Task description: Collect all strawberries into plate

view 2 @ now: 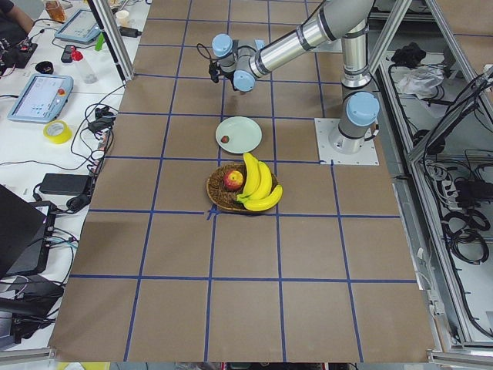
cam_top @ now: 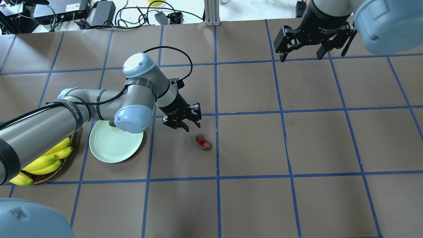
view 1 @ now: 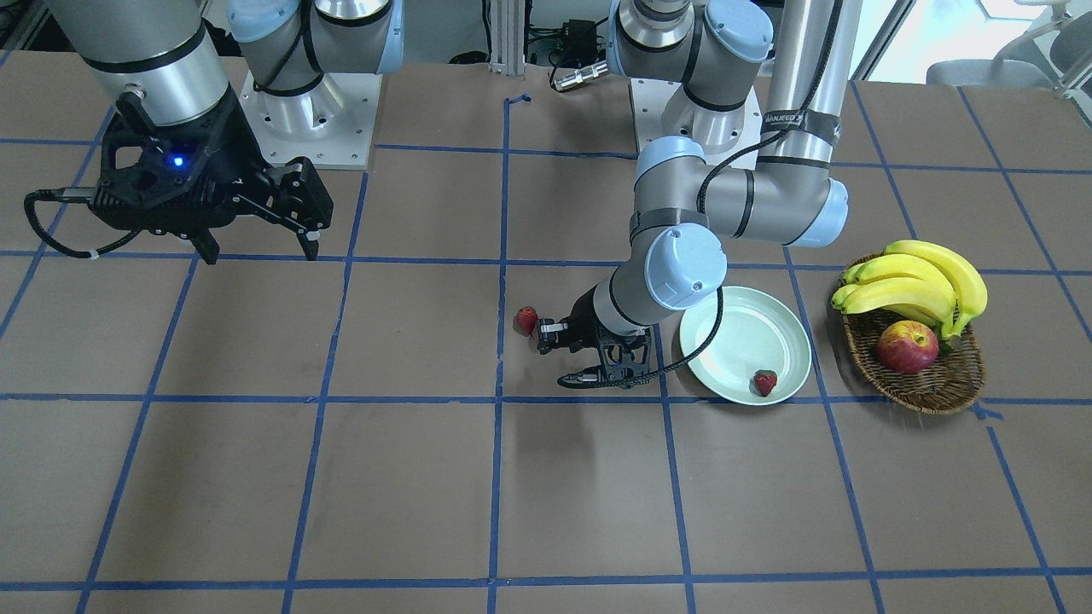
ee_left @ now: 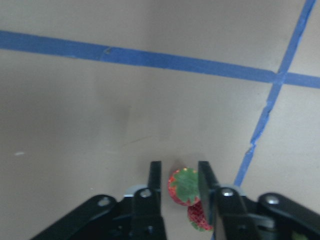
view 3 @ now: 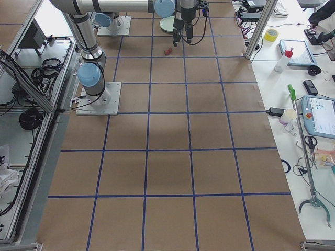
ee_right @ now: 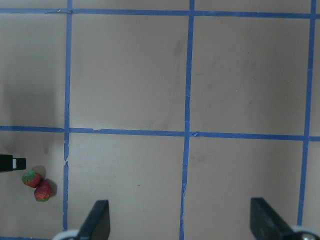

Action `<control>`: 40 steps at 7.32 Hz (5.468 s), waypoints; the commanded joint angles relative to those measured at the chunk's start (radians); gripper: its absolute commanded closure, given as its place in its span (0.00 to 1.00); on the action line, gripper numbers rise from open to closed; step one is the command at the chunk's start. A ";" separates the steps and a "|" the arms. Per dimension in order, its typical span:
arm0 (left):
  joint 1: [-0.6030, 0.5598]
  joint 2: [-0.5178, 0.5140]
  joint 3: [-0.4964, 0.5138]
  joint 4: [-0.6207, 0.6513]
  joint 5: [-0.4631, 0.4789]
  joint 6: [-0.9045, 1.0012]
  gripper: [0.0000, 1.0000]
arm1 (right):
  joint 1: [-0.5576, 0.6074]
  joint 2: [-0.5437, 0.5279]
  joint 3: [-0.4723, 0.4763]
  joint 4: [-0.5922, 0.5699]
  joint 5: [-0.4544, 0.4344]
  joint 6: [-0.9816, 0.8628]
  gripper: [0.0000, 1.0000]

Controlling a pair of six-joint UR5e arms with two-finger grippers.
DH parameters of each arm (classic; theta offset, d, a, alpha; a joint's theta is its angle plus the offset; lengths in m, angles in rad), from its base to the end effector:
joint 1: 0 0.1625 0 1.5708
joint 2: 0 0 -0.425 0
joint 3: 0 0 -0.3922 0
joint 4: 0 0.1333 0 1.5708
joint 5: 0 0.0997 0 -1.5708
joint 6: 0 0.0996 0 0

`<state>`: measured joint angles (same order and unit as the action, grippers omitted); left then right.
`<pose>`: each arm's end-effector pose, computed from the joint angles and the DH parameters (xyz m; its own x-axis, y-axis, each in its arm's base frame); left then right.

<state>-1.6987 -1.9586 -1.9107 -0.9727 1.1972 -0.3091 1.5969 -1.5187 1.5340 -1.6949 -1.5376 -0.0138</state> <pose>-0.2372 -0.5144 0.1902 -0.9239 -0.2306 0.3054 -0.1622 0.9588 0.2332 0.1502 -0.5205 0.4928 -0.9986 -0.0434 -0.0315 -0.0397 0.9932 -0.1090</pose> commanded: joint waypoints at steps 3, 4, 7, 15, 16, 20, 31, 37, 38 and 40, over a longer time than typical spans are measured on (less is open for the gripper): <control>-0.004 -0.031 -0.022 -0.007 -0.068 -0.148 0.04 | 0.002 0.000 0.002 -0.002 0.002 0.000 0.00; -0.006 -0.037 -0.030 -0.006 -0.068 -0.151 0.06 | 0.002 0.000 0.002 -0.002 0.002 0.000 0.00; -0.033 -0.051 -0.037 -0.009 -0.062 -0.202 0.33 | 0.002 0.000 0.009 -0.005 0.005 0.002 0.00; -0.024 -0.019 0.086 -0.104 0.060 -0.197 1.00 | 0.002 0.000 0.009 -0.005 0.007 0.002 0.00; -0.006 -0.011 0.131 -0.183 0.146 -0.185 1.00 | 0.002 0.000 0.009 -0.006 0.007 0.002 0.00; 0.319 0.073 0.141 -0.416 0.284 0.245 1.00 | 0.002 -0.002 0.009 -0.008 0.007 0.005 0.00; -0.003 0.061 0.093 -0.253 0.089 0.052 0.00 | -0.002 -0.002 0.008 -0.011 -0.013 -0.006 0.00; -0.090 -0.034 -0.041 -0.004 -0.011 -0.215 0.16 | -0.017 -0.020 0.011 0.001 -0.019 -0.008 0.00; -0.093 -0.039 -0.041 -0.006 -0.016 -0.215 0.48 | -0.015 -0.024 0.011 0.012 -0.021 -0.009 0.00; -0.093 -0.037 -0.041 -0.017 -0.013 -0.219 1.00 | -0.017 -0.025 0.012 0.011 -0.019 -0.009 0.00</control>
<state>-1.7909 -1.9954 -1.9512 -0.9846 1.1836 -0.5253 1.5810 -1.5424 1.5457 -1.6853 -1.5573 -0.0228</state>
